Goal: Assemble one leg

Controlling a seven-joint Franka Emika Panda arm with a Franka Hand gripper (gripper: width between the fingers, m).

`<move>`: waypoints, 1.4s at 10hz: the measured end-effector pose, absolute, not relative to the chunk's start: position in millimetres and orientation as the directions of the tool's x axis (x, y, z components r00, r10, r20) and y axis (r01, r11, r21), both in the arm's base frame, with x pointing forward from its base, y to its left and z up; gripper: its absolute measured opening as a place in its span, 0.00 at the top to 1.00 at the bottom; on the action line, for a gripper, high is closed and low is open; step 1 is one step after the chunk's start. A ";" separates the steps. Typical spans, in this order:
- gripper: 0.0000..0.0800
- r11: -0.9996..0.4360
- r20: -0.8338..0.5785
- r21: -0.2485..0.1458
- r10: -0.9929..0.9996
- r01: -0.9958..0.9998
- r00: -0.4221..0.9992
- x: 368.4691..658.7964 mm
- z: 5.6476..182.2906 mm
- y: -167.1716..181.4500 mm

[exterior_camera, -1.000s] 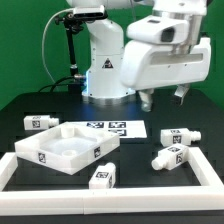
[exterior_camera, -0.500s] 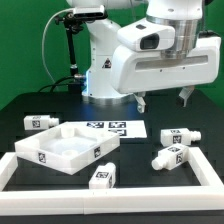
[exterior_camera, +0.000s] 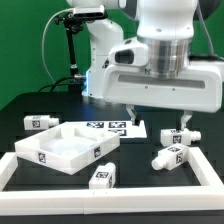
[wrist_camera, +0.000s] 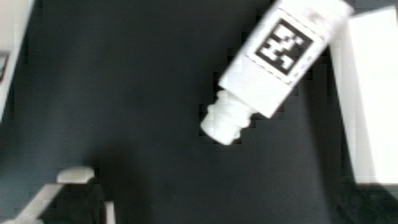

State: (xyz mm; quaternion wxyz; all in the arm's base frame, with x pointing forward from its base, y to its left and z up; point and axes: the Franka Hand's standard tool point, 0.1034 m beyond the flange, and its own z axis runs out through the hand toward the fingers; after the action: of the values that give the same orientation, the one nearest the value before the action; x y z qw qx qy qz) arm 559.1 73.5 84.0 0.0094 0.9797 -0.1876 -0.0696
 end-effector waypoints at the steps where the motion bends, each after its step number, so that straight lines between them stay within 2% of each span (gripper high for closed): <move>1: 0.19 -0.907 -0.133 0.048 -0.421 -0.418 0.898 558.9 84.1 75.3; 5: 0.19 -0.884 -0.135 0.053 -0.468 -0.465 0.873 557.3 82.0 77.4; 7: 0.19 -0.835 -0.150 0.062 -0.550 -0.547 0.822 542.1 53.4 81.9; 10: 0.19 -0.834 -0.123 0.041 -0.550 -0.550 0.826 540.7 17.9 96.7; 13: 0.19 -0.832 -0.129 0.040 -0.554 -0.554 0.823 539.6 14.9 96.8; 14: 0.34 -0.833 -0.129 0.040 -0.552 -0.552 0.824 539.4 14.7 97.3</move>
Offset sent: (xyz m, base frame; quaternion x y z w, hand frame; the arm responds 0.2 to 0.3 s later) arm 0.0000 0.0000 0.0000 0.0000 0.0000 0.0000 1.0000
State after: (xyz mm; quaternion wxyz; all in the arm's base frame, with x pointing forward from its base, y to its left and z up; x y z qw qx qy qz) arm 539.4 97.3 14.7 0.0003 0.9549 -0.2891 -0.0678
